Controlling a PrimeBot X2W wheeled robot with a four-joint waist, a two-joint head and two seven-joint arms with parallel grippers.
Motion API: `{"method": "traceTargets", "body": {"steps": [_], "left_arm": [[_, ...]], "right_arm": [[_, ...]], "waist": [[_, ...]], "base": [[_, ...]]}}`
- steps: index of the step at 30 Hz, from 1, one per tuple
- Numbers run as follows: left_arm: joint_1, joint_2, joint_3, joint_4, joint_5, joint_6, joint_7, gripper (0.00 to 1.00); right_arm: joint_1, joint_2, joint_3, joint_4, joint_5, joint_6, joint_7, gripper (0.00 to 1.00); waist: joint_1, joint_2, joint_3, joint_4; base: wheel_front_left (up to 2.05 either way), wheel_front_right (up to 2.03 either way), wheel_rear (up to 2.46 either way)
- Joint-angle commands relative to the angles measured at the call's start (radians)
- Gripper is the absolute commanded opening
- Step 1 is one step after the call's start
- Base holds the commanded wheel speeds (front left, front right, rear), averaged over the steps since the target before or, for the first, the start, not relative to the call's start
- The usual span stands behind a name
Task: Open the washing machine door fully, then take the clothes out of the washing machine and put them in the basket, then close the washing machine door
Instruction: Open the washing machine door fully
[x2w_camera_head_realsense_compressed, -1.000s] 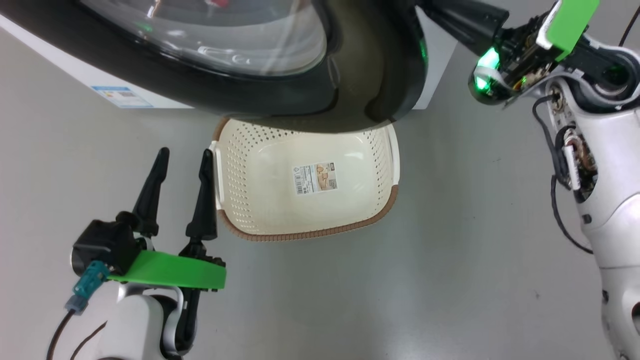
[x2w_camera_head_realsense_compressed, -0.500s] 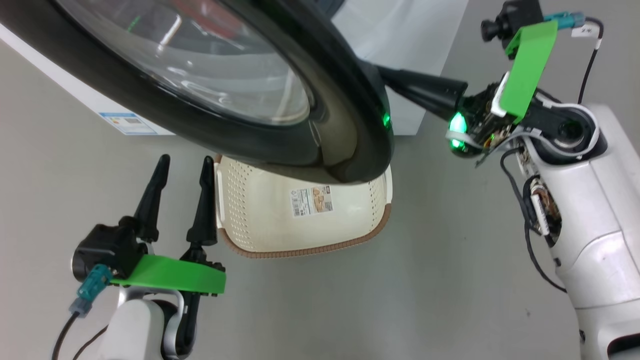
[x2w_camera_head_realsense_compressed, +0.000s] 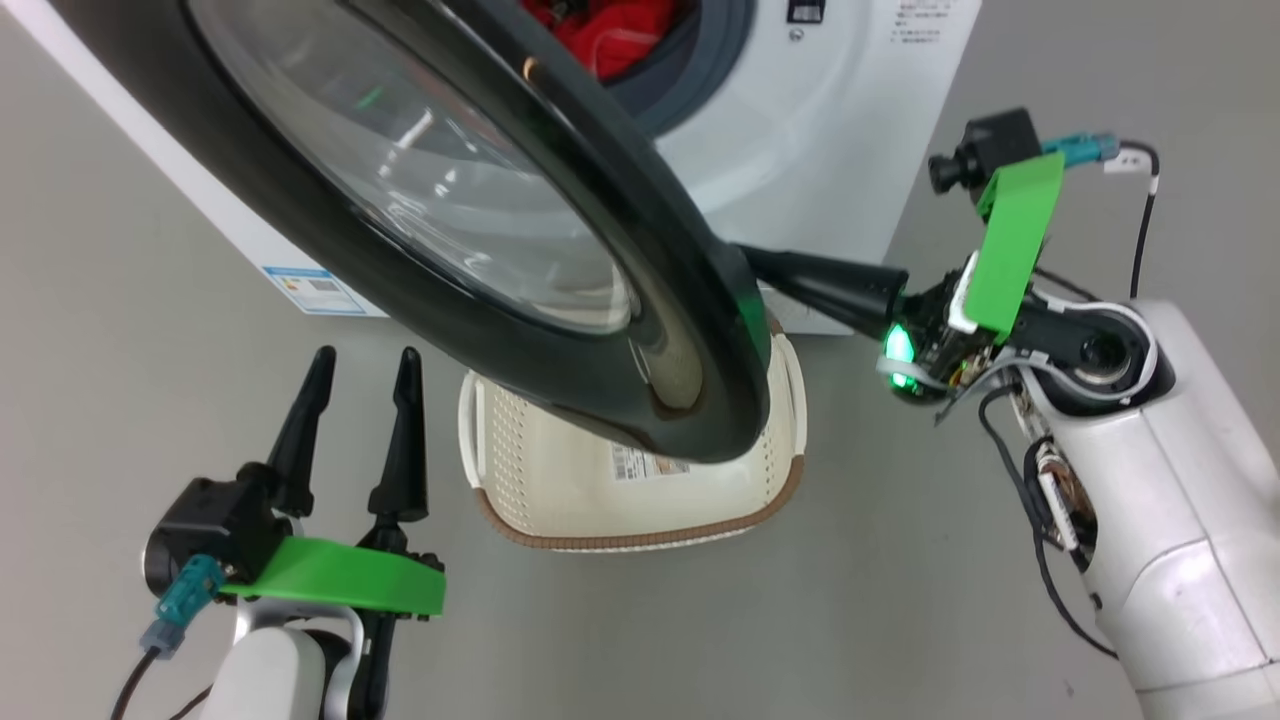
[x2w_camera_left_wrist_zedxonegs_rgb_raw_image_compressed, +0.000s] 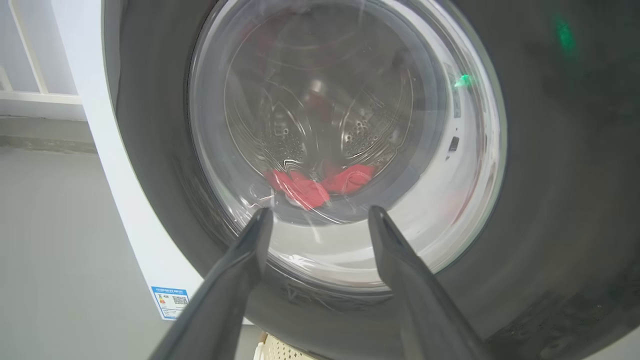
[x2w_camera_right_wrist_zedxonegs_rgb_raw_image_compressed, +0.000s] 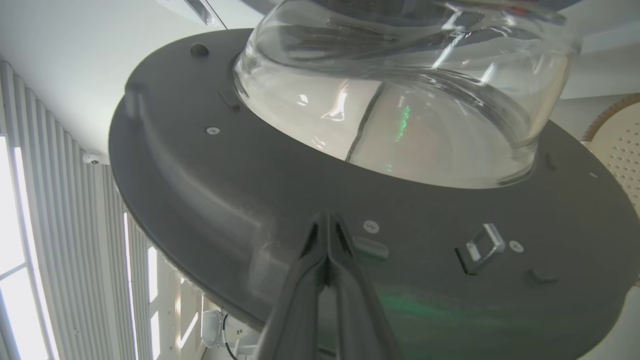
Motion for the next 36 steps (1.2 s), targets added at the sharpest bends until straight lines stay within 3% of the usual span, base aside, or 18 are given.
{"method": "traceTargets", "body": {"steps": [1,22,36], "left_arm": [[0.014,0.025,0.035,-0.016,-0.004,0.000,-0.012,1.00],[0.073,0.025,0.031,0.007,-0.025,0.011,-0.012,1.00],[0.100,0.025,0.010,0.025,-0.025,0.011,-0.012,1.00]], "right_arm": [[0.022,0.029,0.025,-0.033,-0.003,0.007,0.005,0.00],[0.143,0.032,0.187,-0.072,0.041,0.007,-0.082,0.00],[0.183,0.032,0.274,-0.062,0.067,0.007,-0.122,0.00]], "waist": [[0.0000,0.0000,-0.027,0.020],[0.0000,0.0000,-0.151,0.134],[0.0000,0.0000,-0.212,0.247]], "base": [[0.00,0.00,0.00],[0.00,0.00,0.00],[0.00,0.00,0.00]]}}
